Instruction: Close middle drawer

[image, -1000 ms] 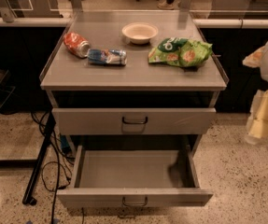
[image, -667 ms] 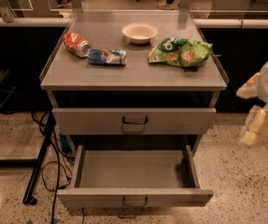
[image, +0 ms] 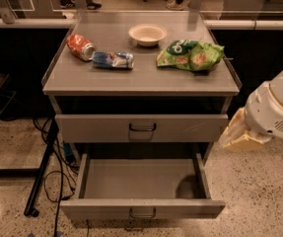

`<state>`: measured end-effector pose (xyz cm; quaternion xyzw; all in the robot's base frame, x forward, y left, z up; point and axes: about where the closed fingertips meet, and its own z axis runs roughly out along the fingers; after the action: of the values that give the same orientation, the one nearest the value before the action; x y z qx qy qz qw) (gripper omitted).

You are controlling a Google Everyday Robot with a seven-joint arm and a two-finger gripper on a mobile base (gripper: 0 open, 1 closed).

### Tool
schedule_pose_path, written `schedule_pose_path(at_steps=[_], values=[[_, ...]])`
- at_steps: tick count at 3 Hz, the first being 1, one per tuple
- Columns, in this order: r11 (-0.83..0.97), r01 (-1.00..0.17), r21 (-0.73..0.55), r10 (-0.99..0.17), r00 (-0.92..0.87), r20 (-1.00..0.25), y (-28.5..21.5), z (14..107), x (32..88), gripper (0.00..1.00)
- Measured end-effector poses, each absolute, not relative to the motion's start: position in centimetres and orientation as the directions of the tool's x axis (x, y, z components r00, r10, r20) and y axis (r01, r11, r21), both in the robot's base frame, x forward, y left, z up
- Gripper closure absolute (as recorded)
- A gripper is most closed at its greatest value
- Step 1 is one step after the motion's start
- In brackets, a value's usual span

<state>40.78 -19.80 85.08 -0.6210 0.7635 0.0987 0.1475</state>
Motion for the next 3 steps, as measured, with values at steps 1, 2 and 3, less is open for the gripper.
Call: schedule_pose_path(at_steps=[1, 2, 3], values=[[0.203, -0.979, -0.023, -0.916, -0.182, -0.357, -19.3, 84.9, 40.4, 1.00], [0.197, -0.980, -0.013, -0.916, -0.179, -0.359, -19.0, 84.6, 39.9, 1.00], [0.152, -0.988, 0.012, -0.904, -0.144, -0.404, -17.2, 81.8, 38.3, 1.00]])
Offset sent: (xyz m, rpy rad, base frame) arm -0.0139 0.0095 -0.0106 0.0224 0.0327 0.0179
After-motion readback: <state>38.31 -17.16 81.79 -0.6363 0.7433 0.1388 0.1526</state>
